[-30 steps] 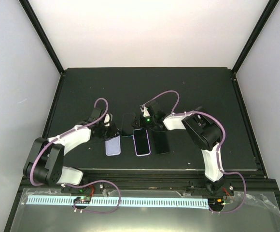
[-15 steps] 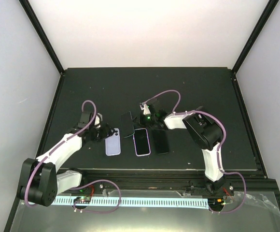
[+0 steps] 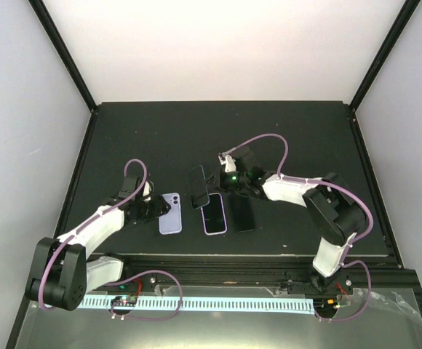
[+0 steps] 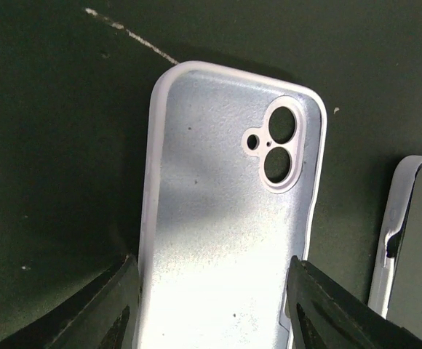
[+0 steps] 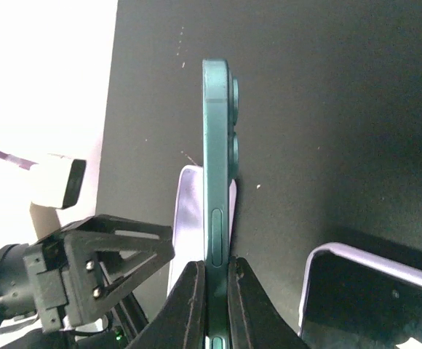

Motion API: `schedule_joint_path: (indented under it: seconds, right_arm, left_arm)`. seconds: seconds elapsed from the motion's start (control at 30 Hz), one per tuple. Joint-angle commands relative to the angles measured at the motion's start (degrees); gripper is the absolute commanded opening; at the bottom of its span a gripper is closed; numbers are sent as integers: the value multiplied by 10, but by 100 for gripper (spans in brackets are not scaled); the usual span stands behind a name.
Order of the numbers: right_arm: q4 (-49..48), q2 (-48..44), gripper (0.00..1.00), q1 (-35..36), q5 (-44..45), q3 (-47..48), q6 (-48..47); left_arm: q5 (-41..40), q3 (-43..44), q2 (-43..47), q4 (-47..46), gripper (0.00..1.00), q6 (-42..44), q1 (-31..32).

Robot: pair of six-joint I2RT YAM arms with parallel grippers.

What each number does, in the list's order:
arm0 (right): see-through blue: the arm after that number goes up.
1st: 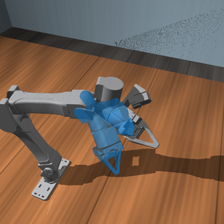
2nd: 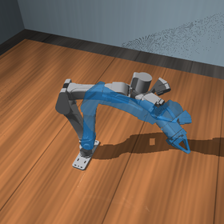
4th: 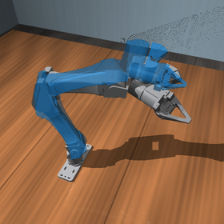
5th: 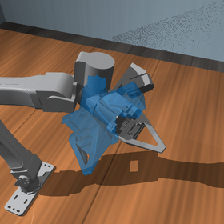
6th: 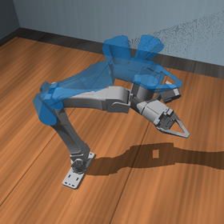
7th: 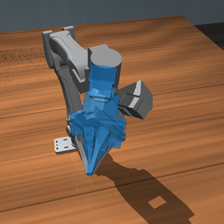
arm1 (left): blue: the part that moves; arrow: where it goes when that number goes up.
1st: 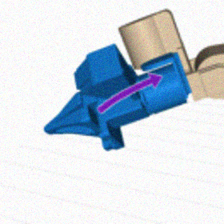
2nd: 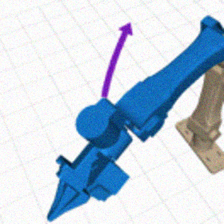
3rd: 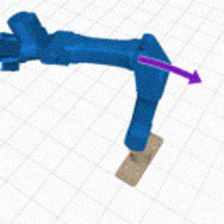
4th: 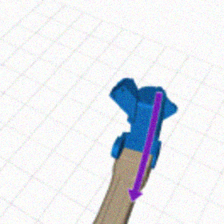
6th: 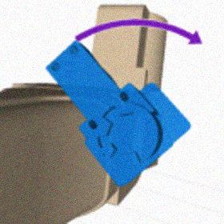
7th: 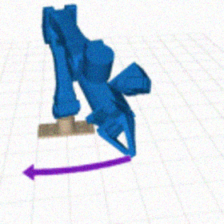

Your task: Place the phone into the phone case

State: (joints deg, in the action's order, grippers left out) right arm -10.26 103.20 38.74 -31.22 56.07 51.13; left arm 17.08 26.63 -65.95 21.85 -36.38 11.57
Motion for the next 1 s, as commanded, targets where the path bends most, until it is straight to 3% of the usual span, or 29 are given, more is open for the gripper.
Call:
schedule_joint_path:
  seconds: [0.0,0.23,0.53,0.77,0.97]
  right_arm:
    - [-15,-49,1,-1,-8,-31,0]
    - [-18,-96,1,12,-2,-60,16]
    - [-33,-51,1,49,-12,-34,19]
    - [-31,3,1,65,-28,10,-7]
    - [-29,55,1,73,-56,45,-10]
  left_arm:
    - [-3,-6,5,-5,56,11,-4]
    - [56,-28,-12,-57,46,-11,-4]
    - [90,-39,-26,-103,45,-26,-8]
    - [85,-62,41,-111,52,-30,-47]
    - [96,-70,41,-128,56,-14,-55]
